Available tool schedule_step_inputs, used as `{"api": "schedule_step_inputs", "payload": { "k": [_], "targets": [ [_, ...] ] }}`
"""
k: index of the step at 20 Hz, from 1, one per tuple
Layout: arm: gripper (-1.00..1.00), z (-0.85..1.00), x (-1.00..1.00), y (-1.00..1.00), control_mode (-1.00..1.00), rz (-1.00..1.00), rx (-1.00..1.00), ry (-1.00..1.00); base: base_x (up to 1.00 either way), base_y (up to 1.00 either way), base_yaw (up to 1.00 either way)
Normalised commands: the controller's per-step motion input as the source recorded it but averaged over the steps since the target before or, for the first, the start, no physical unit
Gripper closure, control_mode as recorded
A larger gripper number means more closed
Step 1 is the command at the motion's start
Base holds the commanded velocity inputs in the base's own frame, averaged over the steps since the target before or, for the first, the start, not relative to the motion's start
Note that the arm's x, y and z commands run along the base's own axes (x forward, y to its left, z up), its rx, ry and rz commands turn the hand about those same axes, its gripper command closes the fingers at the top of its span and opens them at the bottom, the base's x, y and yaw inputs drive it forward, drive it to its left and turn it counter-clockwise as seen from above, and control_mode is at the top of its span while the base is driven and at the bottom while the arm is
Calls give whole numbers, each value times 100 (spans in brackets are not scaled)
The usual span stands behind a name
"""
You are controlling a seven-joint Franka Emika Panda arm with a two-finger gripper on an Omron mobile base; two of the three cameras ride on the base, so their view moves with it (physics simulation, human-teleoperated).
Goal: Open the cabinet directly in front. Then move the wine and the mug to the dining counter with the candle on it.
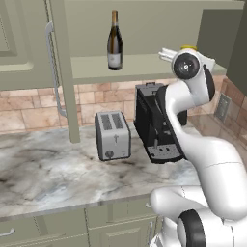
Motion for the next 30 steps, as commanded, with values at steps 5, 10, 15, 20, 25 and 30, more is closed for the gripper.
{"api": "schedule_step_inputs", "payload": {
  "k": [5, 10, 15, 20, 25, 30],
  "targets": [
    [-100, -7, 21, -1, -100, 0, -3, 1, 0, 0, 0],
    [-100, -16, 20, 0, -100, 0, -5, 3, 0, 0, 0],
    [-100, -5, 14, -19, -100, 0, -1, 7, 0, 0, 0],
    [-100, 0, 22, -14, -100, 0, 0, 5, 0, 0, 0],
    [-100, -3, 28, -5, -100, 0, -1, 4, 0, 0, 0],
    [-100, -11, 29, -3, -100, 0, -3, 3, 0, 0, 0]
  ]
}}
